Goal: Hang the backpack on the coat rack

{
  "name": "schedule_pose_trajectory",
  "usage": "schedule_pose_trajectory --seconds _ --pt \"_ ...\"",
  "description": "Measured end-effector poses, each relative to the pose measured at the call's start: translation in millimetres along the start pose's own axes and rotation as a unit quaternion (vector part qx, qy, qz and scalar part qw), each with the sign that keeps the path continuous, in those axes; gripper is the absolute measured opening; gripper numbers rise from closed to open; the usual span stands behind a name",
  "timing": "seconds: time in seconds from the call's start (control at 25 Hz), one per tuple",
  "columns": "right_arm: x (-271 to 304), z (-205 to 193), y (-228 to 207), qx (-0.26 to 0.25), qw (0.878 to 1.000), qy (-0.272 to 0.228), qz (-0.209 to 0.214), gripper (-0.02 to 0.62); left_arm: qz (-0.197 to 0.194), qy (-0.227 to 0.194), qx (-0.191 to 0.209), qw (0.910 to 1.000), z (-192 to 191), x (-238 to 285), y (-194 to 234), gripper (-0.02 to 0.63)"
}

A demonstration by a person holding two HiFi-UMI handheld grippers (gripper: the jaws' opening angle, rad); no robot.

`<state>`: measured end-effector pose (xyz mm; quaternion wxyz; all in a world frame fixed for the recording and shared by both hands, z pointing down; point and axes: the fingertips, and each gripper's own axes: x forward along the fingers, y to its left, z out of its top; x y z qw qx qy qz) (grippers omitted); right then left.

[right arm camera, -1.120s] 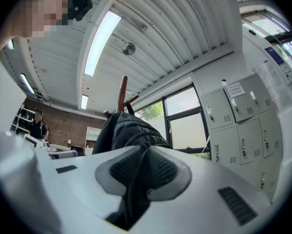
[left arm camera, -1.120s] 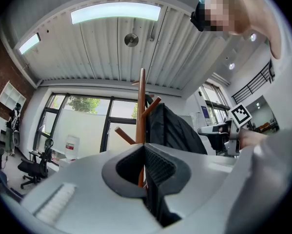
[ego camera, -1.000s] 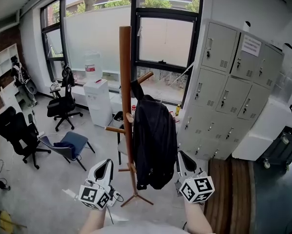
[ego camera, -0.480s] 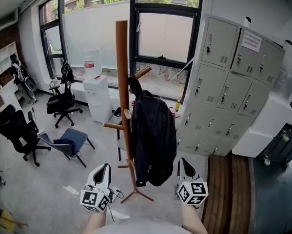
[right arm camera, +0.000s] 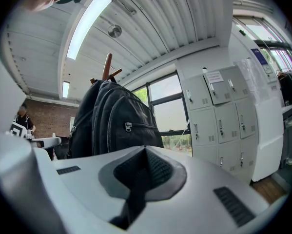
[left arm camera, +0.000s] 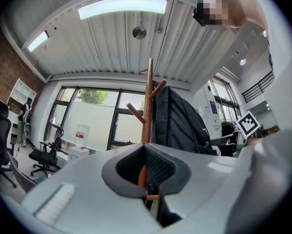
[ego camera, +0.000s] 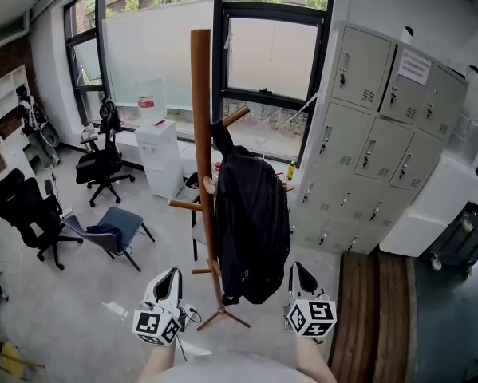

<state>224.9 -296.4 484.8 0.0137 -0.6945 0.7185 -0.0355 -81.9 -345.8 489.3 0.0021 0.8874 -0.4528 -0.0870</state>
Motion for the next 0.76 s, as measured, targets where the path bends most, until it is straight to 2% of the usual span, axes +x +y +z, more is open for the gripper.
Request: schedule_pose_trajectory --seconds 0.76 --pt "1 -12 9 0.008 1.0 0.015 0.01 0.008 -0.012 0.012 -0.005 0.9998 -5 2 2 0.011"
